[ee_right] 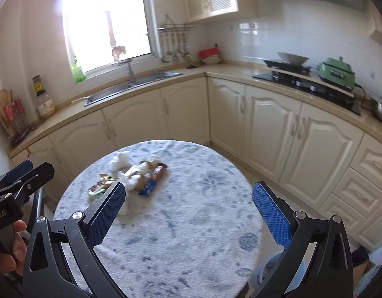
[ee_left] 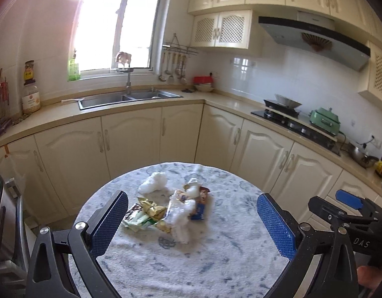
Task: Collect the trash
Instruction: 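Move both open tools back over the trash on the table, then grasp a clear plastic bag with the right tool while the left tool grasps the nut snack bar bag, then carry both bags to the blue wastebasket and open both tools to drop them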
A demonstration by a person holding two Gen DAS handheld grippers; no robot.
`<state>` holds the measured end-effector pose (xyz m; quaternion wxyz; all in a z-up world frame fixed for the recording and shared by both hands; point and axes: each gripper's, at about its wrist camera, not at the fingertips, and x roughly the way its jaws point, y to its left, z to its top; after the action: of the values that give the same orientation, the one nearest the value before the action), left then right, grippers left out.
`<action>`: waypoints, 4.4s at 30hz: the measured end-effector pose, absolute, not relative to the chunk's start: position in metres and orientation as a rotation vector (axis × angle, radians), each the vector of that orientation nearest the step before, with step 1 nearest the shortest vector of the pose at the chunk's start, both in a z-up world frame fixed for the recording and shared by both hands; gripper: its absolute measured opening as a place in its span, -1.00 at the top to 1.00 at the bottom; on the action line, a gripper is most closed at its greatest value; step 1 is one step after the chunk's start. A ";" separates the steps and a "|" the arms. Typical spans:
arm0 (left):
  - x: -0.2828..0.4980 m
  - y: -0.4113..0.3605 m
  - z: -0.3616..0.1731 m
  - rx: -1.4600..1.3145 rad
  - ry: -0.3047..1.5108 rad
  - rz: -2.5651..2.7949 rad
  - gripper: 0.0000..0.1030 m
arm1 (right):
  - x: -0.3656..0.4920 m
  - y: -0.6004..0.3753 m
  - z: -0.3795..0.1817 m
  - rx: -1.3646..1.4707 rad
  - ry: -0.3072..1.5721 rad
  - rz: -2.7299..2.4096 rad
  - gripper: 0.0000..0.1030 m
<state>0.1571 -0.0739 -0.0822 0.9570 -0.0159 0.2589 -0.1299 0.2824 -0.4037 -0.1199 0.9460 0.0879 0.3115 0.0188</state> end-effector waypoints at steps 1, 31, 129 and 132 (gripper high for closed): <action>0.156 -0.068 -0.083 -0.036 0.523 -0.247 -0.98 | 0.285 -0.396 -0.120 0.171 0.632 0.053 -1.00; 0.284 -0.013 -0.176 -0.086 0.791 -0.093 -0.98 | 0.427 -0.265 -0.256 0.200 0.950 0.314 -0.72; 0.260 -0.163 -0.156 0.017 0.665 -0.436 0.39 | 0.313 -0.437 -0.199 0.330 0.785 0.199 0.46; 0.242 -0.180 -0.148 0.035 0.643 -0.479 0.39 | 0.299 -0.454 -0.191 0.341 0.758 0.177 0.46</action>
<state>0.2417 -0.1798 -0.1483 0.9205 0.0173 0.3131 -0.2331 0.2985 -0.4540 -0.1914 0.9111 0.1653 0.3676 0.0860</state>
